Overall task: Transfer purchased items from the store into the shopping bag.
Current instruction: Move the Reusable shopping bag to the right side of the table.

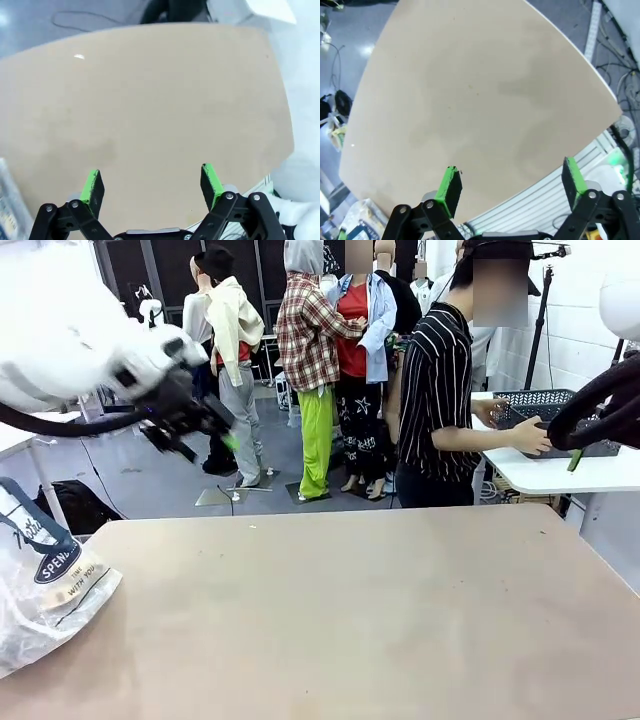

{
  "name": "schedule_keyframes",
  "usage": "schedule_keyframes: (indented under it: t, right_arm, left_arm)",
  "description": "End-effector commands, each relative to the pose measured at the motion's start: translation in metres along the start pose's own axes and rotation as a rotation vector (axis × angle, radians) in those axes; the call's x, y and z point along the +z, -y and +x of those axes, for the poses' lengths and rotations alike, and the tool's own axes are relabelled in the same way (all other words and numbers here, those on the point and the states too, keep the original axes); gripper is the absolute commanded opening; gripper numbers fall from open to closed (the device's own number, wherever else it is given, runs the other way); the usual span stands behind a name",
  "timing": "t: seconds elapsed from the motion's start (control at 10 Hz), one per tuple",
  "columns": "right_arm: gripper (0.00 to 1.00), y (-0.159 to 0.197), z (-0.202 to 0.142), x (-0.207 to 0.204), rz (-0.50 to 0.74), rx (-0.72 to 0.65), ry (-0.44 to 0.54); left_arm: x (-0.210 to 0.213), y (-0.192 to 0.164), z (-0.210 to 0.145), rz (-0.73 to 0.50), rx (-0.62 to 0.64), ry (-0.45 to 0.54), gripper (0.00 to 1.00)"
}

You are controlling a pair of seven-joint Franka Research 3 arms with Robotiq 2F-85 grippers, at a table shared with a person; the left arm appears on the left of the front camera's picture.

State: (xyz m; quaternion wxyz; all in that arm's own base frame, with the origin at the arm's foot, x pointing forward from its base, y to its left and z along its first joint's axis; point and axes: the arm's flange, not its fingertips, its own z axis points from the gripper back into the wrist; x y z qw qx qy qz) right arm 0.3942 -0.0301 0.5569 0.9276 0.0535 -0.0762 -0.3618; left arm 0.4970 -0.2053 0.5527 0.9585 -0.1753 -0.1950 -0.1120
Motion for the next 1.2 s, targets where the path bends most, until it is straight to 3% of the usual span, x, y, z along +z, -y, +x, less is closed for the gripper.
schedule_keyframes:
  t: [0.0, 0.2, 0.3, 0.6, 0.7, 1.1]
  right_arm:
    - [1.00, 0.001, 0.000, -0.001, -0.004, 0.009, -0.002]
    - [1.00, 0.001, 0.000, -0.001, -0.004, 0.009, -0.002]
    - [1.00, 0.001, 0.000, -0.001, -0.004, 0.009, -0.002]
    - [1.00, 0.001, 0.000, -0.001, -0.004, 0.009, -0.002]
    - [1.00, 0.001, 0.000, -0.001, -0.004, 0.009, -0.002]
    - [1.00, 0.001, 0.000, -0.001, -0.004, 0.009, -0.002]
  left_arm:
    - [-0.059, -0.019, 0.045, -0.075, -0.013, -0.129, 1.00]
    - [-0.123, -0.038, 0.049, 0.012, 0.057, -0.193, 1.00]
    - [-0.132, -0.041, 0.042, 0.000, 0.063, -0.193, 1.00]
    - [-0.135, -0.033, 0.017, 0.019, 0.009, -0.186, 1.00]
    - [-0.154, -0.047, 0.032, -0.002, 0.037, -0.198, 1.00]
    - [-0.154, -0.047, 0.032, -0.002, 0.037, -0.198, 1.00]
